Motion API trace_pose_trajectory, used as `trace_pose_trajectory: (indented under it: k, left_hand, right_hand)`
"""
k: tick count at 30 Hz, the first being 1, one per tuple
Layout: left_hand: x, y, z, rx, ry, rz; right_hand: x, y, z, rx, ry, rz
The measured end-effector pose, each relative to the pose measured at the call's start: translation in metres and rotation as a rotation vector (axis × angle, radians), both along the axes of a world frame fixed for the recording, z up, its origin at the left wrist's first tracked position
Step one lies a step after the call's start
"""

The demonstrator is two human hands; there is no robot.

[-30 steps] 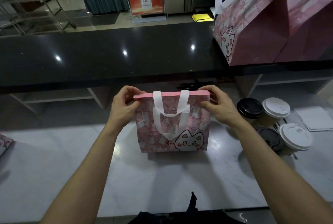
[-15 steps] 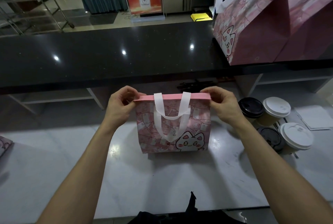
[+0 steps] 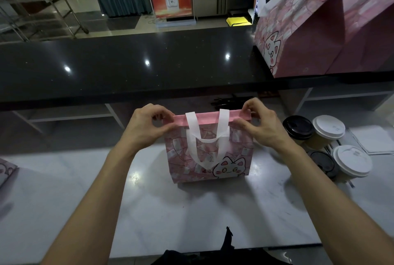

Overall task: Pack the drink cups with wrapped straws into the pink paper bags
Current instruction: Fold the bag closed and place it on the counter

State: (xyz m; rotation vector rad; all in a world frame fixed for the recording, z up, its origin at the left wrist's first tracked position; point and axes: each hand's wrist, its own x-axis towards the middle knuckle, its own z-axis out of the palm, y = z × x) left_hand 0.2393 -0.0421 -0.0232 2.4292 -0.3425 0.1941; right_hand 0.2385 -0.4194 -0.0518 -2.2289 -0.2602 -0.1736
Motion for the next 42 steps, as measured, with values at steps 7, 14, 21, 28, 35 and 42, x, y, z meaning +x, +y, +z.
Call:
trace_pose_trajectory:
  k: [7, 14, 21, 28, 35, 42]
  left_hand:
    - [0.004, -0.009, -0.004, 0.080, -0.017, -0.003]
    - [0.008, -0.001, -0.009, 0.114, -0.026, 0.063]
    - [-0.017, 0.002, -0.037, -0.173, 0.072, 0.192]
    - [-0.051, 0.017, -0.074, -0.262, 0.505, 0.000]
    - [-0.065, 0.000, -0.082, -0.169, 0.378, 0.158]
    - [-0.075, 0.001, -0.097, -0.317, 0.375, 0.261]
  right_hand:
    - [0.007, -0.003, -0.005, 0.036, 0.020, 0.006]
    - [0.000, -0.007, 0.002, 0.192, 0.077, 0.020]
    - [-0.025, -0.019, -0.015, 0.149, 0.099, -0.019]
    - [-0.080, -0.024, -0.075, 0.132, 0.138, -0.132]
    - [-0.081, -0.020, -0.087, 0.094, 0.146, -0.129]
    - [-0.082, -0.022, -0.084, 0.018, 0.237, -0.090]
